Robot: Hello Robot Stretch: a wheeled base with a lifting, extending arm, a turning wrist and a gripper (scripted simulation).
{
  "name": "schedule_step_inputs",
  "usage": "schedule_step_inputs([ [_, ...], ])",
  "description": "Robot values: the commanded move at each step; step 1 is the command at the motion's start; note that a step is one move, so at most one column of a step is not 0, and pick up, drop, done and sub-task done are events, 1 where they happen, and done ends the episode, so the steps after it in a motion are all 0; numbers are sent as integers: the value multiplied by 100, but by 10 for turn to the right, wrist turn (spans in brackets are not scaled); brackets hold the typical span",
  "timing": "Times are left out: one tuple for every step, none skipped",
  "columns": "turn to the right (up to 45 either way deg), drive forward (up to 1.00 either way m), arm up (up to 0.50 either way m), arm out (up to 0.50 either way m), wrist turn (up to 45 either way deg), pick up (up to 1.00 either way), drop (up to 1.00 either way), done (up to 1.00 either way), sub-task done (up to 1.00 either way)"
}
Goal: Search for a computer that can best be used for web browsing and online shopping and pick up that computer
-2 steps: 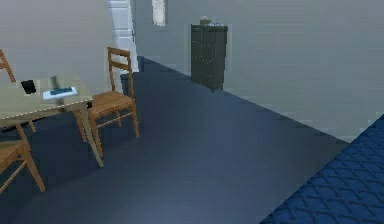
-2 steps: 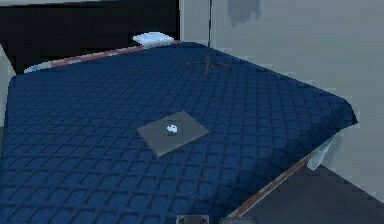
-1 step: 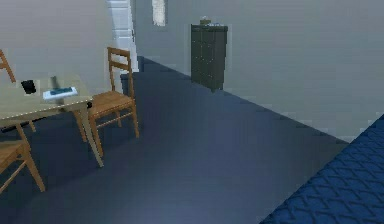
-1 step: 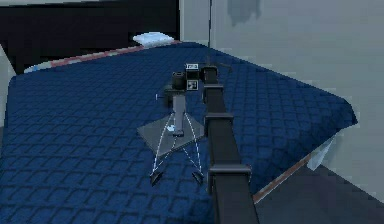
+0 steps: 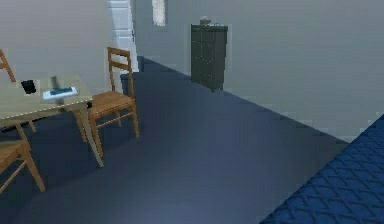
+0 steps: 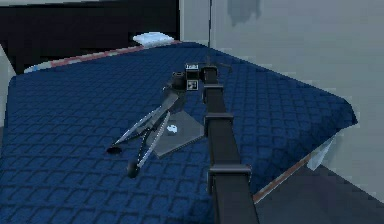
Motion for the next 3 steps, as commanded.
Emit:
schedule_step_inputs([
  [0,0,0,0,450,0,0,0,0],
  [0,0,0,0,450,0,0,0,0],
  [0,0,0,0,60,0,0,0,0],
])
